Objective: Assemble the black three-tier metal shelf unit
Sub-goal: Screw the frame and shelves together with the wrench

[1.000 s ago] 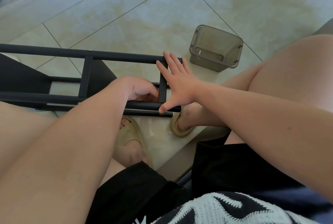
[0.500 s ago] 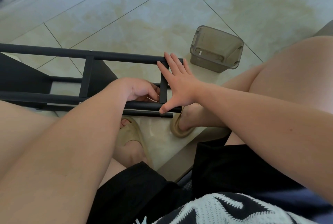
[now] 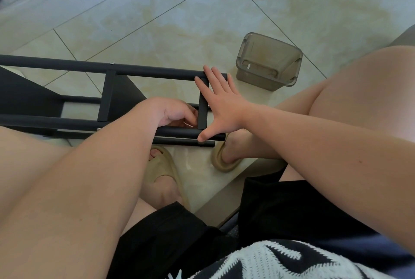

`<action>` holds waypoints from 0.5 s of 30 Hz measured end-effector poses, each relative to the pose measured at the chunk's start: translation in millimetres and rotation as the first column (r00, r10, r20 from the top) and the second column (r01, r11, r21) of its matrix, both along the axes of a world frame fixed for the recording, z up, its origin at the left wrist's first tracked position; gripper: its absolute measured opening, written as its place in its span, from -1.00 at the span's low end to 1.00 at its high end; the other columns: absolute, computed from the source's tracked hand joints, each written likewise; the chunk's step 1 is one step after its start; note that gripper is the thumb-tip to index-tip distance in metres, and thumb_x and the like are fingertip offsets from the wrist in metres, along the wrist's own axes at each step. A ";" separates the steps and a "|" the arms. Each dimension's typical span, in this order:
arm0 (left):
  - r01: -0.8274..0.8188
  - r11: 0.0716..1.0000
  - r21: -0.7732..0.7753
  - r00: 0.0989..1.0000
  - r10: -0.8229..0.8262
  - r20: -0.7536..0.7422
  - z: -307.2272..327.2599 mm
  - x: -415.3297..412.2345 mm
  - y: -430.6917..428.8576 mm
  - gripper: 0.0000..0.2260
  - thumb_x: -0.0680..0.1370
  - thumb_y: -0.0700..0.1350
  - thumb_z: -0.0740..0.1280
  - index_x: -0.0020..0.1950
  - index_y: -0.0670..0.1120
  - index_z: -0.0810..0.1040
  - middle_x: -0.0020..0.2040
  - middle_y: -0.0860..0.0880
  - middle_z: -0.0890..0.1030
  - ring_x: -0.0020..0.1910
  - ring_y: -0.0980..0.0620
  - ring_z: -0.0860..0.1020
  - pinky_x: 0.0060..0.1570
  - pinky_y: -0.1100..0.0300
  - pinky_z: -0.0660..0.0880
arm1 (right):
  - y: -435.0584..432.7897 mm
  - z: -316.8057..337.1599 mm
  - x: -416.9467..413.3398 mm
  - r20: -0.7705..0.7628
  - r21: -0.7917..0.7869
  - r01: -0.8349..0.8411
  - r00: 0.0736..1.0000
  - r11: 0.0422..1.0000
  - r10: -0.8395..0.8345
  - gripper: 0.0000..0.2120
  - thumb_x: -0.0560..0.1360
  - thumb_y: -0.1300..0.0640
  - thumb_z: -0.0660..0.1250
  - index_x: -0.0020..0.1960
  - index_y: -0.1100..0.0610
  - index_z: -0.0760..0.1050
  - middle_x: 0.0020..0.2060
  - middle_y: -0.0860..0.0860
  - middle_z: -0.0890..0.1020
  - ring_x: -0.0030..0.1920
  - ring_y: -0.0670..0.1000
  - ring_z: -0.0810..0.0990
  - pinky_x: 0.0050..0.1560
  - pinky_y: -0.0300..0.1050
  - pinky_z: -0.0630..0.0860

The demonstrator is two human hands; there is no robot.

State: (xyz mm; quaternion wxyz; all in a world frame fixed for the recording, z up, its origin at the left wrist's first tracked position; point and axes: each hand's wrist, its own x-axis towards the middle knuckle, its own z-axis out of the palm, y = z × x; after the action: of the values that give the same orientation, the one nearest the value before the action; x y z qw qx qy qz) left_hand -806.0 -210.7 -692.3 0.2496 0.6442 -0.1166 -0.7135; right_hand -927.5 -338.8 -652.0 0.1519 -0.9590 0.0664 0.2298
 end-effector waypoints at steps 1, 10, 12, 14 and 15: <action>-0.016 1.000 -0.001 1.000 0.016 -0.010 -0.2 0.2 0.6 -0.72 0.55 -0.38 0.27 0.24 -0.24 0.57 -0.01 -0.16 0.64 -0.14 -0.02 0.63 -0.14 0.22 0.60 | 0.0 -0.1 0.0 0.000 0.001 0.000 1.000 1.000 0.000 0.42 0.19 -0.51 0.46 0.63 0.13 -0.32 0.56 0.18 -0.41 0.56 0.16 -0.46 0.56 0.23 -0.32; 0.084 0.995 0.045 0.992 -0.088 0.096 -1.8 0.2 0.2 -0.63 0.36 -0.11 0.49 0.14 -0.18 0.68 0.04 -0.20 0.70 -0.05 -0.08 0.62 0.18 0.00 0.53 | 0.2 -0.1 -0.4 0.005 0.005 0.000 1.000 1.000 0.000 0.43 0.19 -0.51 0.46 0.63 0.13 -0.32 0.56 0.18 -0.41 0.56 0.16 -0.46 0.56 0.23 -0.33; 0.055 0.998 0.017 0.996 -0.056 0.067 -2.3 0.1 -0.3 -0.87 0.48 -0.23 0.42 0.01 -0.15 0.70 -0.15 -0.14 0.68 -0.18 -0.05 0.60 -0.01 0.08 0.53 | -0.1 0.0 -0.3 0.004 0.004 0.000 1.000 1.000 0.000 0.43 0.19 -0.52 0.46 0.63 0.14 -0.32 0.56 0.18 -0.41 0.56 0.16 -0.47 0.56 0.22 -0.34; 0.019 1.000 -0.013 0.999 -0.018 0.034 -3.6 1.0 0.2 -0.86 0.52 -0.32 0.35 -0.05 -0.15 0.68 -0.20 -0.12 0.62 -0.23 -0.02 0.57 -0.12 0.15 0.52 | -0.2 0.1 -0.3 0.001 0.004 0.001 1.000 1.000 -0.001 0.43 0.19 -0.51 0.46 0.63 0.14 -0.32 0.56 0.19 -0.42 0.56 0.16 -0.47 0.56 0.22 -0.34; -0.002 1.000 -0.022 1.000 0.002 0.018 -4.2 1.3 0.4 -0.83 0.53 -0.35 0.32 -0.03 -0.16 0.66 -0.18 -0.12 0.62 -0.23 -0.01 0.58 -0.15 0.19 0.54 | -0.2 0.1 -0.3 0.000 0.004 0.000 1.000 1.000 0.000 0.42 0.19 -0.51 0.46 0.63 0.14 -0.32 0.56 0.19 -0.41 0.56 0.16 -0.46 0.56 0.22 -0.33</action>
State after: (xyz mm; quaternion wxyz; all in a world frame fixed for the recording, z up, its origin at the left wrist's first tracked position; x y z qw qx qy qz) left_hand -804.7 -210.3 -696.5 0.2563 0.6481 -0.1259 -0.7060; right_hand -927.8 -339.1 -651.9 0.1539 -0.9587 0.0661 0.2298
